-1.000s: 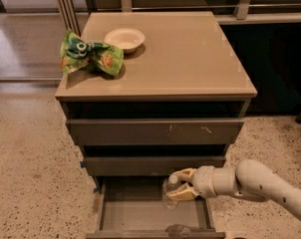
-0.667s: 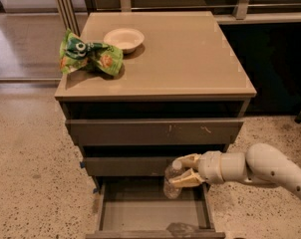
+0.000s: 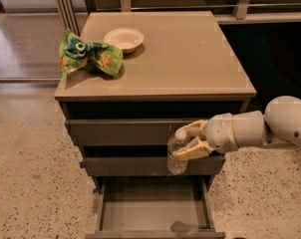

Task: Pick water bottle from bottom drawer and place on counter

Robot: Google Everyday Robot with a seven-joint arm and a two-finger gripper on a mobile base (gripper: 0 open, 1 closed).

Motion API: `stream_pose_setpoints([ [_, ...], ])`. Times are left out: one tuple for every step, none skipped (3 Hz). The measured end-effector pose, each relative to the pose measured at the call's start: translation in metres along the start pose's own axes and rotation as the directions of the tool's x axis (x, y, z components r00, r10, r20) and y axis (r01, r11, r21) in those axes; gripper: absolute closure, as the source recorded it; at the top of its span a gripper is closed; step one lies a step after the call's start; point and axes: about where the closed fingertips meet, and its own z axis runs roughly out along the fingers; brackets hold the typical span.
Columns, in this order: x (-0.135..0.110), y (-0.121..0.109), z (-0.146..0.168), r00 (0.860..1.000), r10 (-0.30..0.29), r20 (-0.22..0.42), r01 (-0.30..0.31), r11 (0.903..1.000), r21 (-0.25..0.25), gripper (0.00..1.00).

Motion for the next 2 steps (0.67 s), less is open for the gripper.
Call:
stream_pose_setpoints([
  [0.0, 0.0, 0.0, 1.0, 0.0, 0.0, 0.0, 1.0, 0.0, 1.0],
  [-0.027, -0.009, -0.017, 1.0, 0.006, 0.017, -0.006, 0.9997, 0.025, 1.0],
])
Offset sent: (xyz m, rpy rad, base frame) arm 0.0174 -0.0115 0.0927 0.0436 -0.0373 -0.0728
